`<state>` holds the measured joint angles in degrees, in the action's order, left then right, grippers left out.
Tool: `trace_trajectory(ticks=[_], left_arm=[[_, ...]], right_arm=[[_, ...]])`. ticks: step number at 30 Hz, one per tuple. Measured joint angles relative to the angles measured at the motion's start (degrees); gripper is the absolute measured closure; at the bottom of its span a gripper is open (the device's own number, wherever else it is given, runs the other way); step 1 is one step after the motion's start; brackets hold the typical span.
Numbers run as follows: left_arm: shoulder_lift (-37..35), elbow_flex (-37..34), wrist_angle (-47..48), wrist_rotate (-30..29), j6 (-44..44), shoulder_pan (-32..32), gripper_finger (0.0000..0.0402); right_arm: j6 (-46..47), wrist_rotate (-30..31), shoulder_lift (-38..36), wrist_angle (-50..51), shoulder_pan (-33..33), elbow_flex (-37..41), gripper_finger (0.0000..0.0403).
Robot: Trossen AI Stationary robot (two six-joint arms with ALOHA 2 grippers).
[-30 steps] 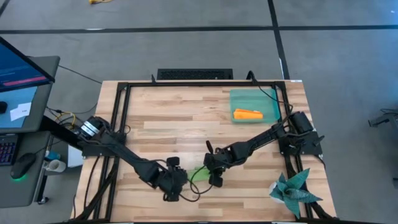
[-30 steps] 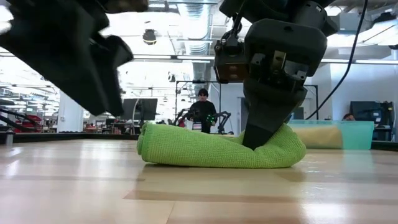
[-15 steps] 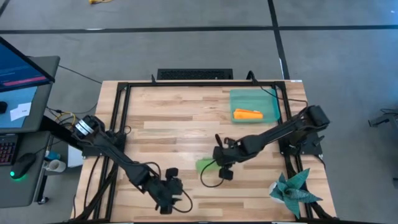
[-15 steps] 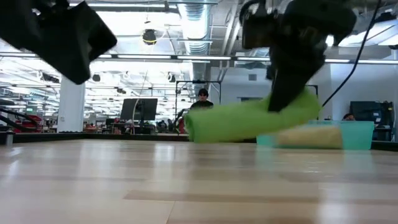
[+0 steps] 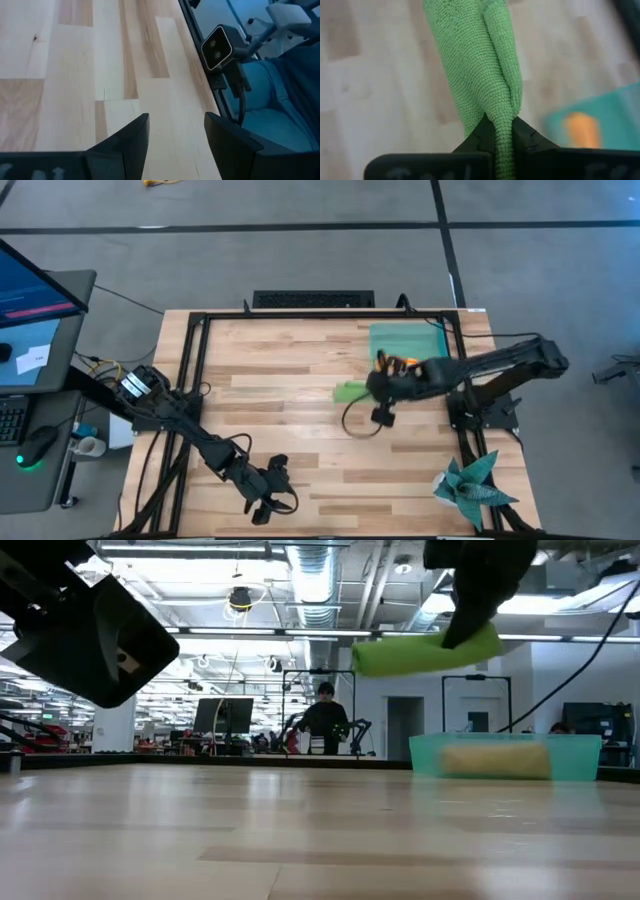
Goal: Roll microfiber towels into tight, uniform cylinder then place into a basket
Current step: Put the rolled green towel into the blue bin
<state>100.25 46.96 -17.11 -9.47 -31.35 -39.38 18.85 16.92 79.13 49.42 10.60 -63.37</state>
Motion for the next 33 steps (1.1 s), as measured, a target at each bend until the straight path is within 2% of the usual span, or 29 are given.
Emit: trace_trajectory(ticks=[10,17,21,24,29,33], left_arm=[[0.0,-0.2,0.2,-0.2,0.3,0.0,0.0216],[0.0,-0.2,0.9,-0.2,0.6,-0.1,0.0216],[0.0,-0.2,0.8,-0.2,0.7,-0.1,0.0216],[0.0,-0.2,0.7,-0.8,0.7,-0.1,0.0216],[0.0,-0.2,0.7,-0.8,0.7,0.6,0.0216],[0.0,-0.2,0.7,1.4,0.6,2.1,0.0216]], right_arm=[[-9.6,1.4,-10.1,8.0,-17.7,0.0,0.0370],[-18.9,0.5,-11.9,12.2,-34.3,-0.1,0.0370],[-23.6,-4.8,-10.6,12.3,-43.0,-0.1,0.0370],[-26.3,-5.5,-8.7,12.5,-47.4,-0.1,0.0370],[-31.2,-8.3,-4.1,13.6,-53.0,-0.1,0.0370],[-33.1,-8.8,0.6,13.1,-55.5,-0.1,0.0368]])
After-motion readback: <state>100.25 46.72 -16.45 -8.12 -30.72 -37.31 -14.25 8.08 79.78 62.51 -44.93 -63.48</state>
